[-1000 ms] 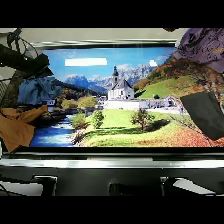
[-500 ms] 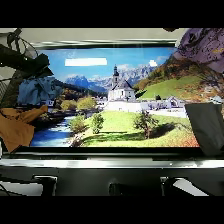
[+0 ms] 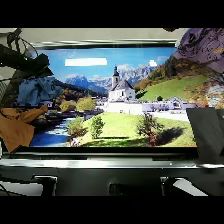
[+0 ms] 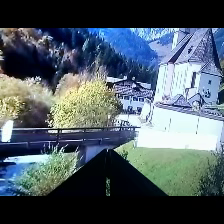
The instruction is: Fold the clothes and pants, and hang the long-sleeved shirts on hangers.
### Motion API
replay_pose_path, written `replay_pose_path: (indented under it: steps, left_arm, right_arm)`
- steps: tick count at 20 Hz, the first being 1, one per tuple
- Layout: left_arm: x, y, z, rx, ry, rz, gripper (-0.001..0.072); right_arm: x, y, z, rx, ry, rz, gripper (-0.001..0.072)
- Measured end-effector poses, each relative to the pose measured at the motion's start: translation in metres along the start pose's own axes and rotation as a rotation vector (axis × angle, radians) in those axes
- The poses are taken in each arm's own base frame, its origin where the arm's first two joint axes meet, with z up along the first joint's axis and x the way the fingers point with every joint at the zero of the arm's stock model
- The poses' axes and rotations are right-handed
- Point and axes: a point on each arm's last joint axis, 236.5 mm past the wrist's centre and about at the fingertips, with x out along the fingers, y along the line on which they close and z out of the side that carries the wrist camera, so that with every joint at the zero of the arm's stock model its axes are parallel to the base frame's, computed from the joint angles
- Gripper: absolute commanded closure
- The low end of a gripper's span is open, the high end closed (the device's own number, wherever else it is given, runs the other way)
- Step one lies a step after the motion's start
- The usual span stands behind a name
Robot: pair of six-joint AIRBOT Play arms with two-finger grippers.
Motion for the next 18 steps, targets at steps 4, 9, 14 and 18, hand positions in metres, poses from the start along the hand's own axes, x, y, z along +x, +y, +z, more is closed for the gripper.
replay_pose_path:
  steps: [4,9,14,18]
  left_arm:
    - [0.0,0.0,0.0,0.0,0.0,0.0,0.0689]
    - [0.0,0.0,-0.001,0.0,0.004,0.001,0.069]
    - [0.003,-0.005,-0.015,0.07,0.017,0.054,0.0691]
    - [0.016,0.002,-0.049,0.166,0.032,0.161,0.0691]
  right_arm:
    - [-0.047,0.019,0.033,0.03,-0.172,0.124,0.0334]
    - [-0.18,0.163,0.03,-0.182,-0.442,0.66,0.0475]
    - [-0.223,0.295,-0.182,-0.837,-0.387,0.9,0.068]
    - [-0.204,0.295,-0.348,-1.332,-0.343,0.877,0.068]
